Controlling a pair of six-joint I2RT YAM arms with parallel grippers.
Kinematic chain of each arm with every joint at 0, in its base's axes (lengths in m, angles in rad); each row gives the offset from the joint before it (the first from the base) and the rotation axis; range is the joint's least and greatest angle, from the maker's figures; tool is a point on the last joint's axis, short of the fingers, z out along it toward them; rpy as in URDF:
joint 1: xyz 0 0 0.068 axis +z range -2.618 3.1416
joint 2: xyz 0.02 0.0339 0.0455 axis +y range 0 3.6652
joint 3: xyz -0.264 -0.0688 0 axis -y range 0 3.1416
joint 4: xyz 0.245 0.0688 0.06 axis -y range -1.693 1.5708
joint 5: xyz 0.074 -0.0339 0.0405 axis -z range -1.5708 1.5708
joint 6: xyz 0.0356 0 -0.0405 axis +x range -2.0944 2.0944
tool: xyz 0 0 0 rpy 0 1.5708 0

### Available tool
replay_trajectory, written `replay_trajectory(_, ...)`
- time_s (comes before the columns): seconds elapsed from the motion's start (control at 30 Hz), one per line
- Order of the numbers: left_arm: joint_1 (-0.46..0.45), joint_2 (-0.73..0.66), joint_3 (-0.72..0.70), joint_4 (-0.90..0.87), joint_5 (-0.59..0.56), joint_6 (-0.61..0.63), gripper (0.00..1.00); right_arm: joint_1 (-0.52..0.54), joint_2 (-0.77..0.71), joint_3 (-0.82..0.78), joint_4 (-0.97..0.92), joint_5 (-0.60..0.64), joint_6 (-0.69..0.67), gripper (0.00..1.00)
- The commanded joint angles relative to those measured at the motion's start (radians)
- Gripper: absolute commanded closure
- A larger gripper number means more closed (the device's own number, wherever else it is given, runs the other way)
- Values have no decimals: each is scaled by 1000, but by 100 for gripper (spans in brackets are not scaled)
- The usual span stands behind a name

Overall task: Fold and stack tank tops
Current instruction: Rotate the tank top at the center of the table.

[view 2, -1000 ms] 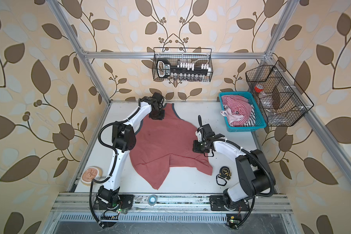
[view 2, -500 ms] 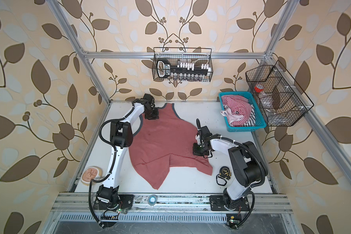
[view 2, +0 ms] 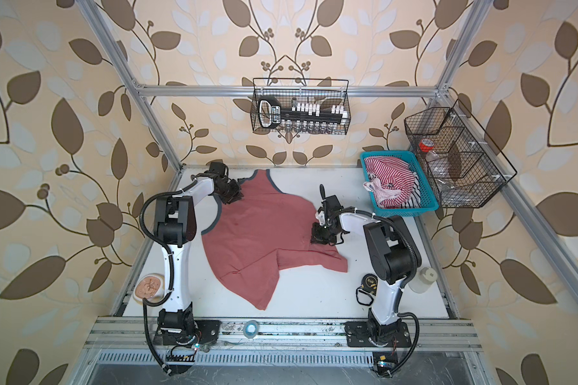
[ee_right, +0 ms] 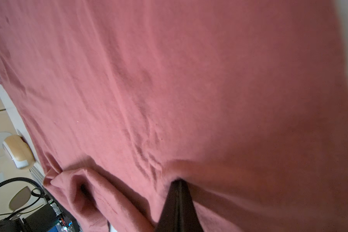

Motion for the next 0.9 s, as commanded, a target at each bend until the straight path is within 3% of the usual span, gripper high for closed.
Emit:
replay_trajectory(0.0,11,-31,-96,-13,-62,-91,83,-26,103,85,-73,45,-36,100)
replay_trajectory(0.17,11,-85,-196,92,-23,-125,85,-40,225,340,-209,28,-99,100)
replay_trajectory(0.43,12,-112,-266,99,9,-131,88,-74,450,679,-367,42,-140,100)
replay_trajectory(0.87,-4,-293,-595,176,-44,-189,93,-152,765,1232,-595,44,-176,100)
